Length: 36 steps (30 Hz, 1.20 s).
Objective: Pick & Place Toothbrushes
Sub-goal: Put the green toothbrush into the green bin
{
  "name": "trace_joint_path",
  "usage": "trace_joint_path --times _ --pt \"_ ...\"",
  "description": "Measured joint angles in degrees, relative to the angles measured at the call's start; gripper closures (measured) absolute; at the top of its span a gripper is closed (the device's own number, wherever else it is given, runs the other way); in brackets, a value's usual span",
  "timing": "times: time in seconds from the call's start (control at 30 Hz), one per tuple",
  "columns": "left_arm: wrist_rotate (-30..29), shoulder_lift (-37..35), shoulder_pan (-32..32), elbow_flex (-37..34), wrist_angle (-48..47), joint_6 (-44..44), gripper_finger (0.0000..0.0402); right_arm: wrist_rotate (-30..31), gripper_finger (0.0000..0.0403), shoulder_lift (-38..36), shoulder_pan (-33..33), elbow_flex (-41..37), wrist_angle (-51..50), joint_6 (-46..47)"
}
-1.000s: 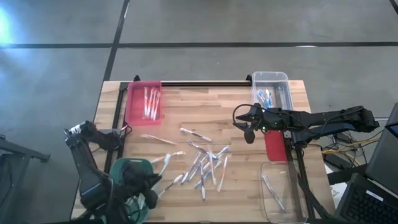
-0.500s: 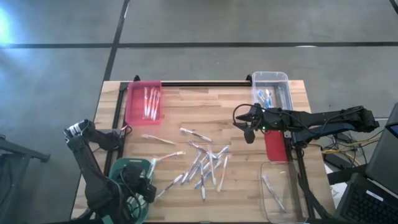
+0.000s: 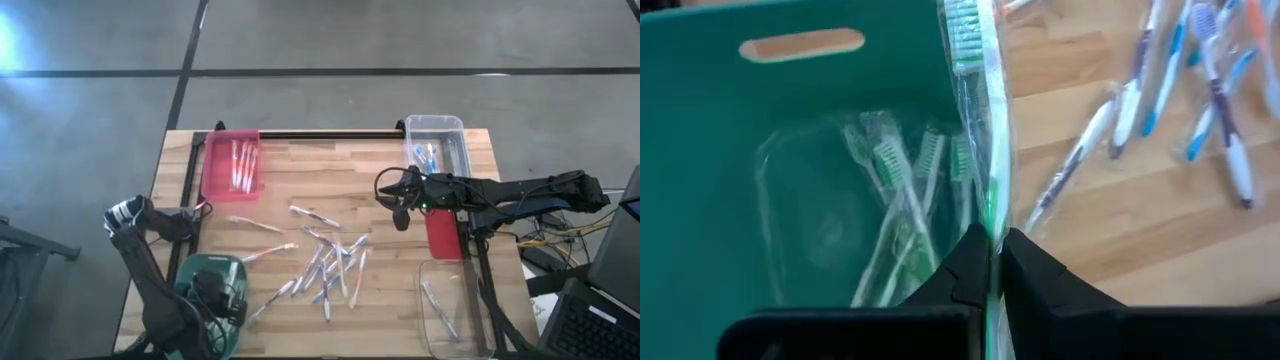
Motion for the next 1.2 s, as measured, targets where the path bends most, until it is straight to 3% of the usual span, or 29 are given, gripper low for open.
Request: trace_joint_path --times 0.27,0.9,1.2 --pt "5.89 0.15 0.26 -6.47 5.72 -0.19 0.0383 -0.01 0.0296 0.0 0.0 -0.01 0.02 -0.32" --pt "7.09 0.06 0.68 -17.72 20.74 0.06 0.038 -0.04 0.0343 0.0 0.0 -0.01 0.0 -0.42" --pt "7.12 -0.07 0.72 -19.53 24.31 1.31 0.0334 -0.04 0.0342 0.0 0.0 -0.01 0.02 -0.35"
